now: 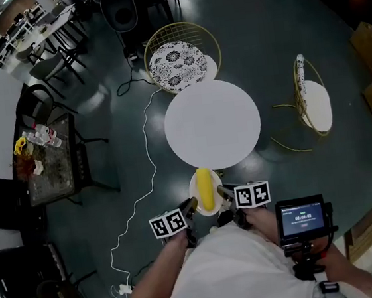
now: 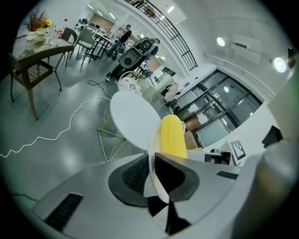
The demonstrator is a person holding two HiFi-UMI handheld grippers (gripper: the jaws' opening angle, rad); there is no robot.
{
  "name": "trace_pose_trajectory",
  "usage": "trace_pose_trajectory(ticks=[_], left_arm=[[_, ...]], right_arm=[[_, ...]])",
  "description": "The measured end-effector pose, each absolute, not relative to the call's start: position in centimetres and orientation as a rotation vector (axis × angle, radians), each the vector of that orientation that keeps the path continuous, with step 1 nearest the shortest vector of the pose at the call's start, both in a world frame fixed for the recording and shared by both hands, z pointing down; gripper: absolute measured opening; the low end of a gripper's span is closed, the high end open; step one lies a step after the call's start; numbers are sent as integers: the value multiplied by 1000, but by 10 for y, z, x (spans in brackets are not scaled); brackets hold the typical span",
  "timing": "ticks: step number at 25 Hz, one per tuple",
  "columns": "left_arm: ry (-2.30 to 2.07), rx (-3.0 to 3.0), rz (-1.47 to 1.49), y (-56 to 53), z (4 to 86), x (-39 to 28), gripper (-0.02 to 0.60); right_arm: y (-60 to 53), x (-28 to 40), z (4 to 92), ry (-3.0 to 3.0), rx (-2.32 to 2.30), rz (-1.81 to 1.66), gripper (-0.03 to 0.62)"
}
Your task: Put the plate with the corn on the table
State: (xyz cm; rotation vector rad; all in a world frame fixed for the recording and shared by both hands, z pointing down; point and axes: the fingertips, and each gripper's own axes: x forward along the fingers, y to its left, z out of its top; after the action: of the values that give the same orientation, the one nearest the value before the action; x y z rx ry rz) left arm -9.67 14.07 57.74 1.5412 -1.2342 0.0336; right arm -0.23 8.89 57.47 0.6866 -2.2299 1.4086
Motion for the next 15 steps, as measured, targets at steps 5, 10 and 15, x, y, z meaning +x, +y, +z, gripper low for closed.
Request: trace_pose_trajectory(ticks=[5, 10, 15], left_arm=[[-1229, 1531, 30, 115, 581, -99, 43], [-1239, 1514, 40, 69, 588, -90, 43], [-1250, 1501, 31, 68, 587, -97, 43]], right_arm=[[63, -6, 579, -2222, 682, 1405, 54], [15, 3, 588, -2218, 660, 1415, 52], [12, -5, 585, -2224, 640, 1413, 52]])
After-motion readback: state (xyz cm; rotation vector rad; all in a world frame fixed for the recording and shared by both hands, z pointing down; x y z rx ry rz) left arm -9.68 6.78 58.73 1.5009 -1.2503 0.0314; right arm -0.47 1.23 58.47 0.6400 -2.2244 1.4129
